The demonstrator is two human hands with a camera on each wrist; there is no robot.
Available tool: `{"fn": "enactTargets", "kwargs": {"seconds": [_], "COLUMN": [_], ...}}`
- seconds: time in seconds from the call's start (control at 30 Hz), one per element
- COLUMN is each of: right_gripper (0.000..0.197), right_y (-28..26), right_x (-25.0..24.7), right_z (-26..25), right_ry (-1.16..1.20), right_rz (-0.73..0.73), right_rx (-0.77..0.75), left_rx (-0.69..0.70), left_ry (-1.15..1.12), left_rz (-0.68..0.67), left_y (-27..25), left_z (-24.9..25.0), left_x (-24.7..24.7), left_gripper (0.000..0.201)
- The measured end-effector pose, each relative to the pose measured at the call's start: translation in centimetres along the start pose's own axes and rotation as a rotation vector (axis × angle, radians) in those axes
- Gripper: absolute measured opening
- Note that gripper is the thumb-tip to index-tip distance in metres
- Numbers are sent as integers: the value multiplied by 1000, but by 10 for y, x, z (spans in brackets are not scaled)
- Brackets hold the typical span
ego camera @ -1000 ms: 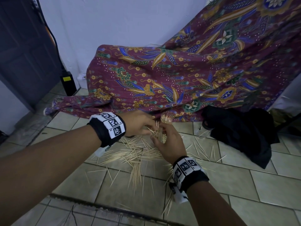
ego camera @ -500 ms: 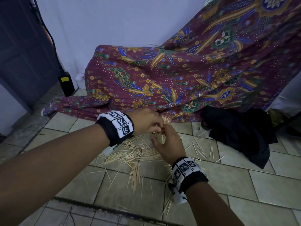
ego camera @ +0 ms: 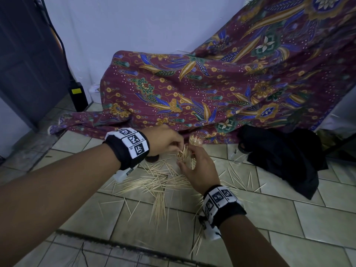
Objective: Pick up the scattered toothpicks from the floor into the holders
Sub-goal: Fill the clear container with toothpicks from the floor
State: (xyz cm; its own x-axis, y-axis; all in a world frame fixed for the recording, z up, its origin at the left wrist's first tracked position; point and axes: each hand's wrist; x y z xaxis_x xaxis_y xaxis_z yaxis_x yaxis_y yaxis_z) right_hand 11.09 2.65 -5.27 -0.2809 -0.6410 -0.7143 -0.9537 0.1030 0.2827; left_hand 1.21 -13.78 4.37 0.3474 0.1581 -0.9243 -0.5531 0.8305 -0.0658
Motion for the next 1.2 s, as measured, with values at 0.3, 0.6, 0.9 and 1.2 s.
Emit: {"fn": "enactTargets", "kwargs": {"seconds": [0.3, 0.6, 0.9, 1.2], "right_gripper": [52, 55, 55, 52], "right_y": [0, 1, 1, 0], "right_x": [1, 0, -1, 0], "right_z": [2, 2, 2, 1], "right_ry": [10, 14, 5, 12], "right_rz": [3, 19, 23, 25], "right_rx": [1, -2, -12, -6], "left_rx": [98, 97, -10, -10], "left_ry": [334, 165, 221, 199], "left_rz": [-117, 46, -139, -48], "left_y": [12, -2, -23, -30], "left_z": [9, -4, -9, -17], "left_x": [-8, 12, 37, 37], "left_gripper": [16, 43, 59, 55]}}
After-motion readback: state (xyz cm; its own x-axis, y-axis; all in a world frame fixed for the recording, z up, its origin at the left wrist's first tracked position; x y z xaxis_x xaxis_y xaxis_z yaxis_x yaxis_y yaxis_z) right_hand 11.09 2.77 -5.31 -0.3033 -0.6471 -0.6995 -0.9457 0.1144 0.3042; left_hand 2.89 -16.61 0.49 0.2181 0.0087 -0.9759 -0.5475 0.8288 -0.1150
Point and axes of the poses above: each hand's wrist, its own y-axis towards the middle knuckle, its own x-axis out of the palm, z = x × y, and after that the axes turned 3 degrees about -y, right-handed
